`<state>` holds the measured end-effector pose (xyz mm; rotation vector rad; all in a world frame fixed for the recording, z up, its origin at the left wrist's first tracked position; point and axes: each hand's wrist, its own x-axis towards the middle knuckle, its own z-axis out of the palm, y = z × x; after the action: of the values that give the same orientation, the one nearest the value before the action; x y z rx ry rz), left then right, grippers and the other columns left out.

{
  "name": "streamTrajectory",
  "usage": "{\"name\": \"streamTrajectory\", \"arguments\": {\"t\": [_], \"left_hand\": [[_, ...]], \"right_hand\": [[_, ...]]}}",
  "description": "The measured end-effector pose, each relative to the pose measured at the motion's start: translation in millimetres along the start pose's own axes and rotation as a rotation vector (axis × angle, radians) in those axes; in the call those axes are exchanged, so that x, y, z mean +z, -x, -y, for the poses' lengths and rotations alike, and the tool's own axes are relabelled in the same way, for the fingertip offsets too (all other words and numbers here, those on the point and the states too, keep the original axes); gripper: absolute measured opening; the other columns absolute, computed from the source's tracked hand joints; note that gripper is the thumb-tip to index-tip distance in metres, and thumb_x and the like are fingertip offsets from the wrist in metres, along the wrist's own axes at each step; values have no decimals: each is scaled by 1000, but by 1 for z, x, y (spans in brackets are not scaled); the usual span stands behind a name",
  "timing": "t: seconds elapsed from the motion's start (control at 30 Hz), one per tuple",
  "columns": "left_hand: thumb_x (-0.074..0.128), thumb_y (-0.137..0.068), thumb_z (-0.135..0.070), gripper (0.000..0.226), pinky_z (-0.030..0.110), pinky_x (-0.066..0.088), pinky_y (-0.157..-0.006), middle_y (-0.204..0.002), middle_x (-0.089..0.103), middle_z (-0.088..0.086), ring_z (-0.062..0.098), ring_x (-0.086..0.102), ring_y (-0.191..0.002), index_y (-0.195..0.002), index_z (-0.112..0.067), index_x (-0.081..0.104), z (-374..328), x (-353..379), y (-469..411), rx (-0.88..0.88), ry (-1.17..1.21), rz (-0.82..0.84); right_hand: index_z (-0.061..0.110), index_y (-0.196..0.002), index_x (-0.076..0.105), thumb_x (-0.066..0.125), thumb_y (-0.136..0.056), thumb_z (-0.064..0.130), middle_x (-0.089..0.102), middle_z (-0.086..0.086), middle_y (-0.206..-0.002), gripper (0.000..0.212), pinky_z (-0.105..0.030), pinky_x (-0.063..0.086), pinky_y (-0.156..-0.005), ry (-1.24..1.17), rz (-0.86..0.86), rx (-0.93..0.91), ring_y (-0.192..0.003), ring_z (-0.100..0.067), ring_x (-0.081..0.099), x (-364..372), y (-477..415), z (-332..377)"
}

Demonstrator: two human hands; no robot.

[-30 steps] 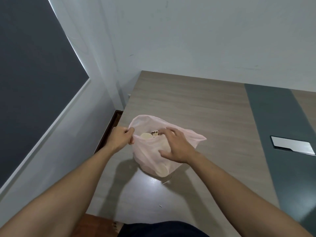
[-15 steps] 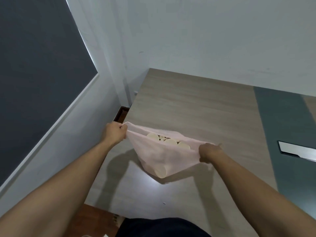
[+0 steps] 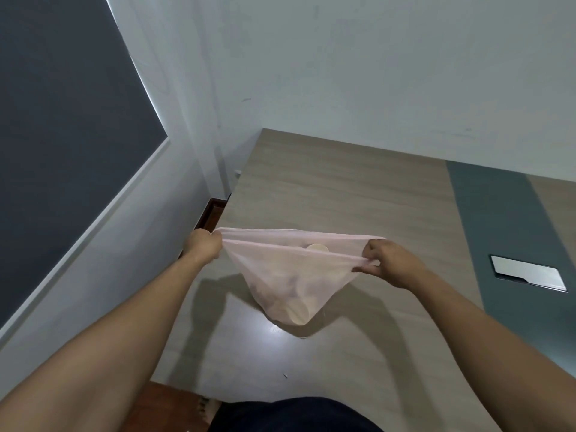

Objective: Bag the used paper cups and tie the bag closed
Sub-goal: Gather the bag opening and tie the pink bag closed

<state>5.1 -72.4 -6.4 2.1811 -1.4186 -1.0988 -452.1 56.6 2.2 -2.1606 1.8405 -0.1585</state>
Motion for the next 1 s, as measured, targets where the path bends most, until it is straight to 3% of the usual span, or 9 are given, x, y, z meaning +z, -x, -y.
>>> {"name": "streamTrajectory", "arguments": {"t": [0.2, 0.33, 0.43, 0.63, 0.7, 0.8, 0.87, 0.93, 1.0], "left_hand": [[53, -103, -32, 41, 49, 70, -85, -93, 80, 21, 41, 81, -86, -102, 2, 75, 4, -1, 2, -77, -24, -36], [52, -97, -38, 48, 49, 68, -90, -95, 82, 22, 41, 79, -92, -102, 1, 78, 7, -7, -4, -45, -129, -50], [52, -100, -36, 46, 47, 68, -88, -78, 81, 16, 37, 80, -86, -86, -1, 80, 5, -9, 0, 1, -115, -35], [51, -97, -46, 56, 50, 66, -92, -105, 82, 24, 45, 78, -98, -100, 0, 81, 33, -11, -32, -21, -168, -69], [53, -100, -43, 52, 47, 65, -92, -103, 82, 24, 45, 77, -97, -95, 1, 80, 23, -16, -12, -2, -172, -79], [51, -108, -30, 47, 39, 52, -79, -90, 73, 22, 40, 67, -88, -77, 1, 69, 2, -14, 15, 126, -168, -114], [48, -109, -26, 41, 36, 51, -84, -103, 79, 13, 29, 68, -96, -89, -5, 77, -6, -8, 23, 232, 16, -113], [44, -106, -30, 46, 35, 55, -106, -126, 81, -4, 16, 70, -115, -120, -14, 84, -16, -6, 28, 241, 394, -17], [38, -103, -24, 46, 37, 56, -108, -122, 84, 3, 21, 74, -121, -95, -9, 81, -29, -1, 30, 134, 840, 91]], "right_hand": [[21, -80, 73, 80, -87, 60, 60, 12, -82, 40, -36, 49, -72, -51, 173, 6, -78, -19, 57, -10, 1, 9], [20, -84, 78, 78, -86, 64, 70, 12, -85, 44, -34, 53, -74, -141, 124, -42, -77, -15, 64, -14, 3, 19], [28, -91, 85, 75, -85, 68, 72, 16, -102, 41, -27, 50, -78, -233, 64, -72, -92, -7, 66, -24, 3, 30], [36, -80, 81, 74, -89, 66, 47, 11, -144, 31, -39, 34, -116, -113, 21, 79, -137, -13, 36, -28, 8, 8], [41, -74, 77, 71, -89, 69, 52, 9, -141, 33, -45, 37, -119, -76, 28, 190, -136, -17, 41, -21, 14, -7], [37, -69, 74, 69, -92, 62, 68, 9, -118, 35, -41, 47, -108, -164, 18, 271, -117, -17, 58, -13, 28, -15], [27, -66, 74, 65, -99, 49, 75, 7, -102, 40, -37, 49, -94, -315, -39, 313, -103, -20, 67, -8, 32, -12], [18, -70, 72, 62, -102, 36, 75, 0, -91, 38, -36, 50, -83, -542, -145, 457, -92, -27, 68, -7, 30, -4], [13, -83, 77, 57, -101, 26, 77, -10, -96, 30, -39, 57, -91, -922, -267, 583, -92, -29, 68, -7, 24, 4]]}}
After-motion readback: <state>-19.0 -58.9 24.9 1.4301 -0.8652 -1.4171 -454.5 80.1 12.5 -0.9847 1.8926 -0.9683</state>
